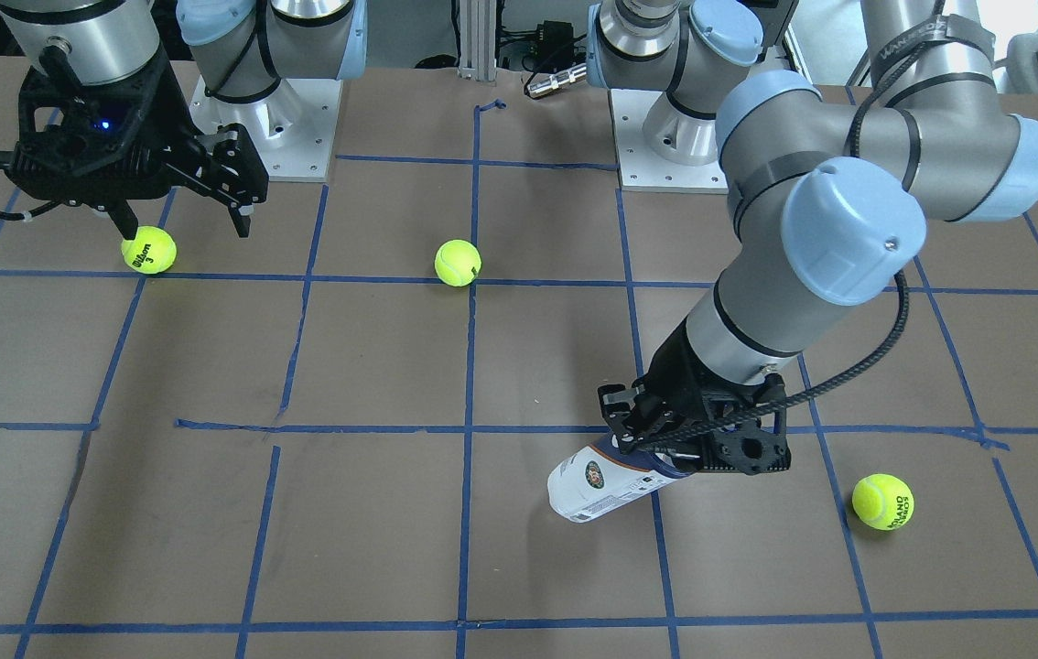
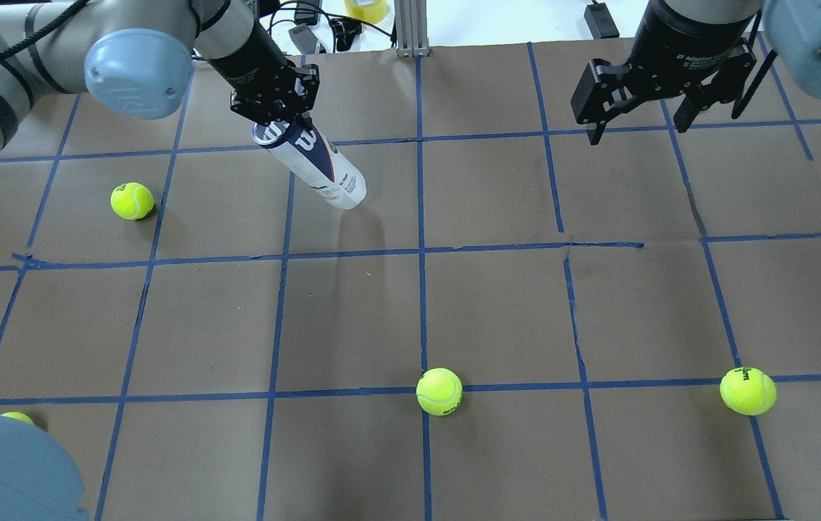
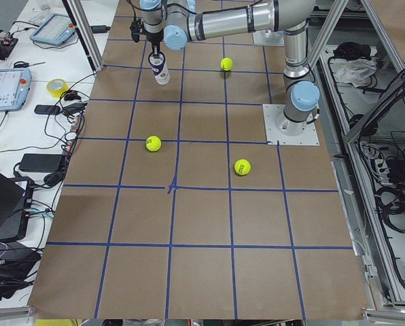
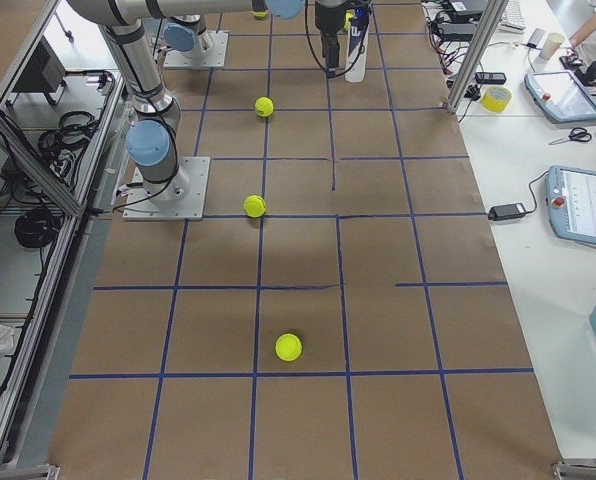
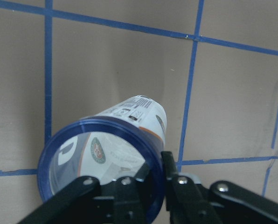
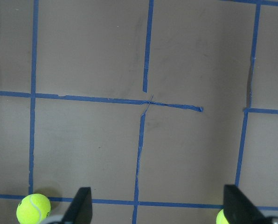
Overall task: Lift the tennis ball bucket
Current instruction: 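Lift and tilt the can upright with the left gripper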
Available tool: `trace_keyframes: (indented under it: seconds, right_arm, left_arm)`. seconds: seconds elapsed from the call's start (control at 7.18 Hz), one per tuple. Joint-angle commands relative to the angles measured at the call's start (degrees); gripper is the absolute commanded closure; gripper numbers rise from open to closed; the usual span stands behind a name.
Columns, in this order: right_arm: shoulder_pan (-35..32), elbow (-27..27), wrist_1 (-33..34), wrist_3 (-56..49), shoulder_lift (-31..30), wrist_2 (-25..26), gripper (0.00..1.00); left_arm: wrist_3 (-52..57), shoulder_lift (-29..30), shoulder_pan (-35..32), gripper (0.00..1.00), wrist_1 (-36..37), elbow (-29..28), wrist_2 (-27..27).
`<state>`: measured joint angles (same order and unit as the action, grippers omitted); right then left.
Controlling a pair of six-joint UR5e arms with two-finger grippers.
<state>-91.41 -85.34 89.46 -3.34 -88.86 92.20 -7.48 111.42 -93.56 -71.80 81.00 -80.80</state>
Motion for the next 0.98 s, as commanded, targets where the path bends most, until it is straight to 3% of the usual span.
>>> trace_keyframes:
  seconds: [0.0, 0.7, 0.84]
  right_arm:
    - [0.0, 0.0, -0.1, 0.0, 0.0, 0.0, 0.0]
    - [0.0, 0.0, -0.3, 0.0, 0.0, 0.0, 0.0]
    - [0.0, 0.0, -0.3, 0.0, 0.0, 0.0, 0.0]
  left_arm:
    - [0.3, 0.7, -3.2, 1.0, 0.7, -0.9, -8.1]
    - [-0.8, 2.8, -5.3, 1.0, 2.2, -0.5, -8.0]
    - [-1.0, 2.9, -5.4, 0.86, 2.0, -0.4, -8.2]
